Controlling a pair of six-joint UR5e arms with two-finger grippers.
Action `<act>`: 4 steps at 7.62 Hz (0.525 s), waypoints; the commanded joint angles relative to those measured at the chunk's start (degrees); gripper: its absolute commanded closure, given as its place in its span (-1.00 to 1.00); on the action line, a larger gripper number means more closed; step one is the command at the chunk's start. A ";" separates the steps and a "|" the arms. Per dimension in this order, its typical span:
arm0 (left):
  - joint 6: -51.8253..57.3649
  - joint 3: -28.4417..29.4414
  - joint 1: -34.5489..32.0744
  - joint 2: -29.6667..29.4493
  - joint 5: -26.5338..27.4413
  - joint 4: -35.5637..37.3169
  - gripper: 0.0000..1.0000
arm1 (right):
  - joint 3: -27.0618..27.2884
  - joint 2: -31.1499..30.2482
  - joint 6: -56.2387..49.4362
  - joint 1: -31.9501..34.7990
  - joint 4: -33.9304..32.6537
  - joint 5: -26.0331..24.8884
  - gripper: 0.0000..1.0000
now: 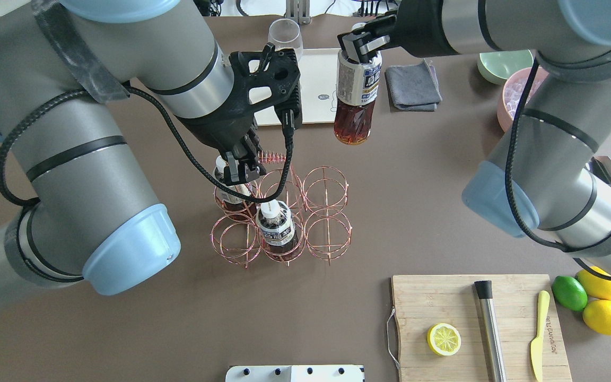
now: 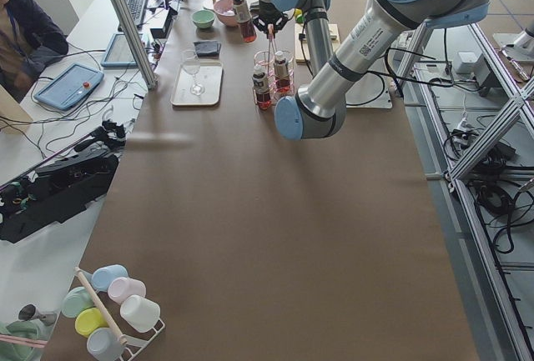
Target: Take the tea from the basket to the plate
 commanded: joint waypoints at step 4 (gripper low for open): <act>0.53 -0.75 -3.10 -0.09 -0.58 0.00 1.00 | -33.18 7.33 0.03 5.30 31.94 -7.90 1.00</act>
